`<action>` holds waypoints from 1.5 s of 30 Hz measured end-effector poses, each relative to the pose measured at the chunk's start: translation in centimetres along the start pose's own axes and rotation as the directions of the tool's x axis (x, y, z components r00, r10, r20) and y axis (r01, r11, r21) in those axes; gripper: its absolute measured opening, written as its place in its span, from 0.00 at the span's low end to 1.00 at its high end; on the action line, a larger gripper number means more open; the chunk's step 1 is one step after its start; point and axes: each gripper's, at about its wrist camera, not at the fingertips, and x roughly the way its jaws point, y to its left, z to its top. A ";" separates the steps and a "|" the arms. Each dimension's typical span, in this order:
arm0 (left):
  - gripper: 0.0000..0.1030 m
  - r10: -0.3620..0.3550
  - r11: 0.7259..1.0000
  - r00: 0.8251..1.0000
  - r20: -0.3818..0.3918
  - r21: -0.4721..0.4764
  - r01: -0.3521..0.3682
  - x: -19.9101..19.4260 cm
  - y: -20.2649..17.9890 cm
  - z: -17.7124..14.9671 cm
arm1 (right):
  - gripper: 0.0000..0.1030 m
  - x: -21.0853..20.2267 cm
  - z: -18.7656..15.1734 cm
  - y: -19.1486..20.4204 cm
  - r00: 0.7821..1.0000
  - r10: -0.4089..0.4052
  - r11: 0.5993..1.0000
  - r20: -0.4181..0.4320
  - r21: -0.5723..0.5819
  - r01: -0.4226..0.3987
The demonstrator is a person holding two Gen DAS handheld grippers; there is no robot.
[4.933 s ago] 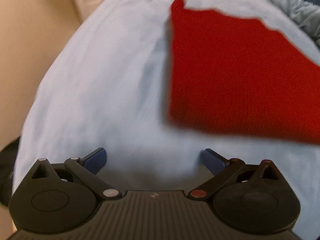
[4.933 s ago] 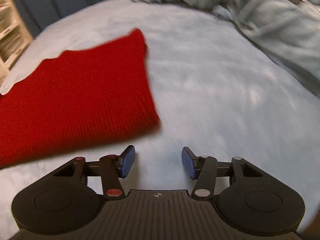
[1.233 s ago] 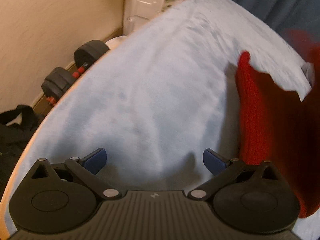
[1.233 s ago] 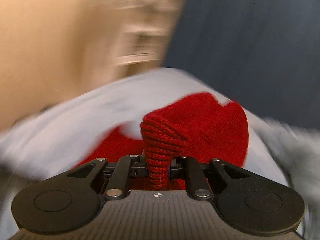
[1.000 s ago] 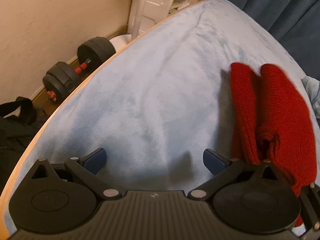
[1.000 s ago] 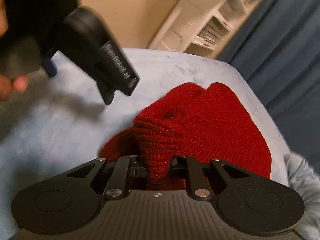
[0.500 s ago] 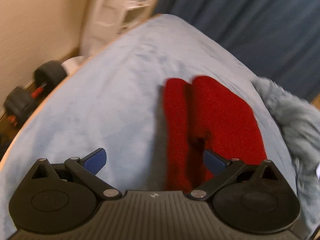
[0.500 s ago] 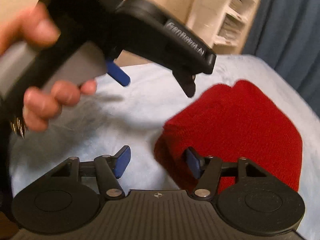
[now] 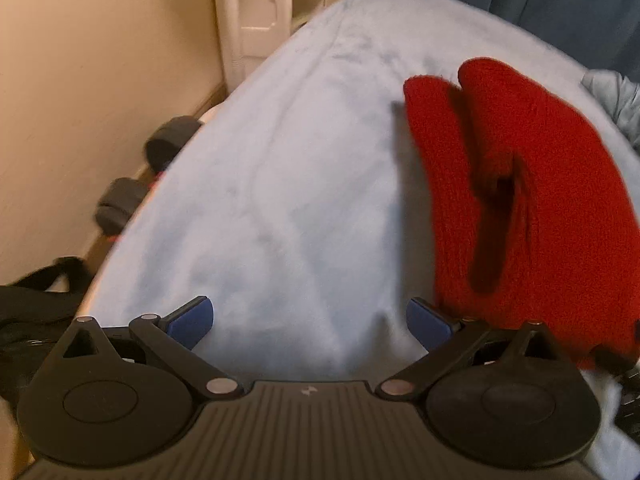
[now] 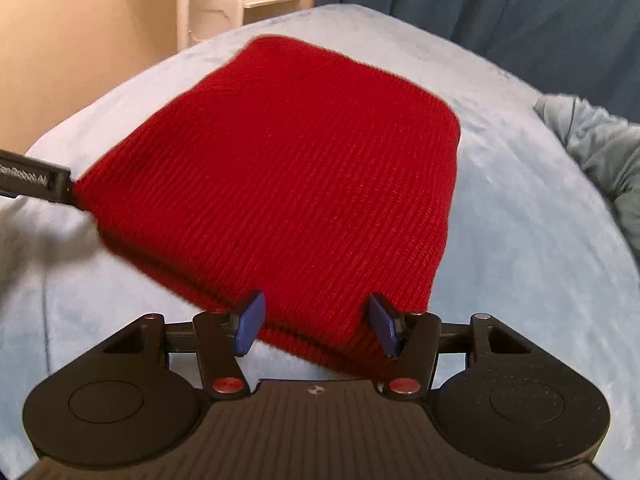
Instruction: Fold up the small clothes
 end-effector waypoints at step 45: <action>1.00 -0.062 0.997 0.997 0.049 0.048 0.060 -22.3 -5.3 -9.2 | 0.85 -21.6 -8.9 -7.5 0.967 0.047 0.924 0.252 0.357 -0.138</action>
